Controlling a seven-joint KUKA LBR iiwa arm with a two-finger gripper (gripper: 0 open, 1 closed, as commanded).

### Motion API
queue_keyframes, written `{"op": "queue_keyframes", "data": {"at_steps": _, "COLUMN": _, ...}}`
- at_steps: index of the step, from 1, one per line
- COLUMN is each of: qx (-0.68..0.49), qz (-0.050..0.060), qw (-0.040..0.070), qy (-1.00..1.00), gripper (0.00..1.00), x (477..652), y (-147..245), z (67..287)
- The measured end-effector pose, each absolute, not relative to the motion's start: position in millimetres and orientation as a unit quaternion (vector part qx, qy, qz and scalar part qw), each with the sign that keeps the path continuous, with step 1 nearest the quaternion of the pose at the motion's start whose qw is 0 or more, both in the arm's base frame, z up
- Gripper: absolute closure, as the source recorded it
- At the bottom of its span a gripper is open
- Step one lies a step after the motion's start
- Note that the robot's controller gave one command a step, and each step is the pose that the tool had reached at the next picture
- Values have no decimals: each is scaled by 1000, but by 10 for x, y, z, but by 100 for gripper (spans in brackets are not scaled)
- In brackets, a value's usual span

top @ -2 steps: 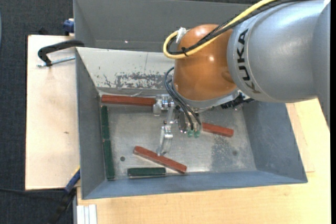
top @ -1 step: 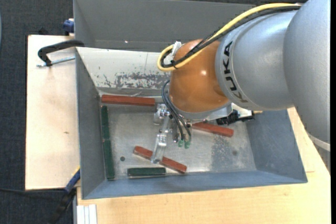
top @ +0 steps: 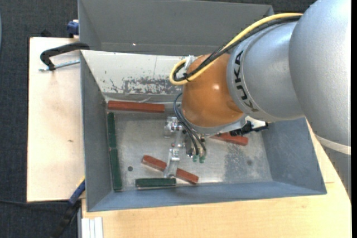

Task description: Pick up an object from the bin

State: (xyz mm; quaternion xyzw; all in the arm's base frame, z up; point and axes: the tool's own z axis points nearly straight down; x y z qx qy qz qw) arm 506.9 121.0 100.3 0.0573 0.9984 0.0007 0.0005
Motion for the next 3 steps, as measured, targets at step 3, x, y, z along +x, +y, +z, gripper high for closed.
{"op": "queue_keyframes", "data": {"at_steps": 3, "qx": 166, "qz": 1, "qw": 2, "qy": 986, "gripper": 100, "x": 5093, "y": 874, "z": 2086}}
